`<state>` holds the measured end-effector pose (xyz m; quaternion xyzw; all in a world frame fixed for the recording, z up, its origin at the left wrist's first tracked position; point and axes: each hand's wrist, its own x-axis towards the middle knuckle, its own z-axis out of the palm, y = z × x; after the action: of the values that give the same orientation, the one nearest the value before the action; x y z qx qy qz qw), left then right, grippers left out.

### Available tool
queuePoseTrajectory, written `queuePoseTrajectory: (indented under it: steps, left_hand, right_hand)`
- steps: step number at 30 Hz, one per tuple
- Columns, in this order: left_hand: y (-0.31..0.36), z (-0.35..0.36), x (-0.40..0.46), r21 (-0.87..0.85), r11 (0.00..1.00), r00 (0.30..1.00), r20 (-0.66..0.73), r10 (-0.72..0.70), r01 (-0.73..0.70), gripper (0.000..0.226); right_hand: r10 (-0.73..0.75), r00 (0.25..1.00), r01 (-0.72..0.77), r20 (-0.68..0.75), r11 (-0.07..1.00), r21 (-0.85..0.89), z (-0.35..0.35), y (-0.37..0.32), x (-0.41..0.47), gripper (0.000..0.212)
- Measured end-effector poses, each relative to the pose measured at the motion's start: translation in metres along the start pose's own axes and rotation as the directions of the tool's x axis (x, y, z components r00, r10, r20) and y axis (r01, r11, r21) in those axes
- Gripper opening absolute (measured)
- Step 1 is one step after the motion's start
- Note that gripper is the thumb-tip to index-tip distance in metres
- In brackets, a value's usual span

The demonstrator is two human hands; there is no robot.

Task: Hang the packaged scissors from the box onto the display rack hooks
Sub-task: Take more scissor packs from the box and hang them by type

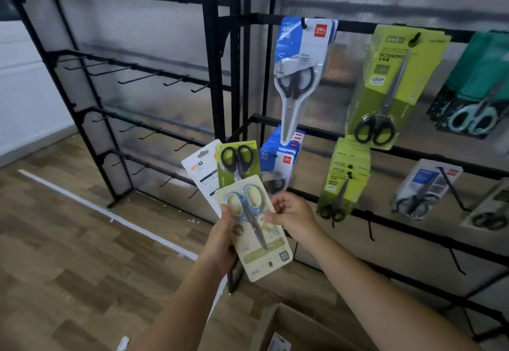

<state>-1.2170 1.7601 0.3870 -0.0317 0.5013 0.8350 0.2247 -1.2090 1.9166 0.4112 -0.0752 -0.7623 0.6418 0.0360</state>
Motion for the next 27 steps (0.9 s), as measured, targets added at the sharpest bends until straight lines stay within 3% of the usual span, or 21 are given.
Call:
queuePoseTrajectory:
  steps: [4, 8, 10, 12, 13, 14, 16, 17, 18, 19, 21, 23, 27]
  left_hand:
    - [-0.002, 0.006, 0.000, -0.026, 0.998, 0.997, 0.054, -0.058, 0.059, 0.057]
    - [-0.004, 0.014, -0.005, -0.010, 1.000, 0.999, 0.042, -0.006, 0.007, 0.042]
    - [-0.009, 0.017, -0.007, -0.022, 1.000, 1.000, 0.020, -0.014, 0.014, 0.039]
    - [-0.015, 0.023, -0.007, -0.030, 0.999, 1.000, -0.010, -0.013, 0.013, 0.031]
    - [-0.018, 0.027, -0.006, -0.050, 0.999, 1.000, -0.031, -0.004, 0.002, 0.029]
    - [-0.019, 0.031, -0.005, -0.091, 0.996, 0.998, -0.055, 0.007, -0.012, 0.029]
    - [-0.021, 0.037, -0.001, -0.199, 0.979, 0.995, -0.098, 0.022, -0.041, 0.033]
    - [-0.021, 0.038, 0.001, -0.236, 0.971, 0.993, -0.113, 0.020, -0.046, 0.036]
    - [-0.021, 0.039, 0.002, -0.253, 0.967, 0.993, -0.118, 0.013, -0.043, 0.039]
    - [-0.022, 0.039, 0.004, -0.255, 0.966, 0.993, -0.118, 0.005, -0.035, 0.041]
    - [-0.025, 0.040, 0.004, -0.236, 0.972, 0.994, -0.110, -0.014, -0.013, 0.042]
    - [-0.029, 0.041, 0.003, -0.209, 0.978, 0.995, -0.097, -0.037, 0.016, 0.043]
    - [-0.038, 0.041, 0.005, -0.171, 0.982, 0.991, -0.086, -0.098, 0.083, 0.046]
  right_hand:
    - [0.018, 1.000, -0.019, -0.025, 0.999, -0.027, -0.018, 0.005, -0.006, 0.030]
    - [-0.067, 0.998, 0.066, 0.005, 0.958, -0.278, -0.036, 0.006, -0.011, 0.033]
    - [-0.190, 0.981, 0.187, 0.041, 0.869, -0.457, -0.045, 0.000, -0.012, 0.033]
    - [-0.372, 0.928, 0.276, 0.003, 0.684, -0.675, -0.049, -0.003, -0.013, 0.030]
    - [-0.447, 0.890, 0.236, -0.089, 0.619, -0.749, -0.050, -0.004, -0.016, 0.031]
    - [-0.479, 0.847, 0.144, -0.230, 0.623, -0.769, -0.050, -0.003, -0.018, 0.034]
    - [-0.359, 0.766, -0.049, -0.533, 0.794, -0.606, -0.048, -0.001, -0.025, 0.050]
    - [-0.200, 0.757, -0.091, -0.621, 0.910, -0.404, -0.047, 0.002, -0.029, 0.059]
    - [-0.016, 0.777, -0.085, -0.630, 0.988, -0.130, -0.047, 0.004, -0.032, 0.065]
    - [0.140, 0.813, -0.062, -0.565, 0.986, 0.155, -0.046, 0.006, -0.034, 0.064]
    - [0.327, 0.881, -0.117, -0.342, 0.851, 0.513, -0.045, 0.008, -0.038, 0.051]
    - [0.324, 0.901, -0.101, -0.290, 0.805, 0.584, -0.048, 0.009, -0.036, 0.039]
    - [0.295, 0.854, 0.003, -0.428, 0.820, 0.572, -0.062, 0.009, -0.035, 0.035]
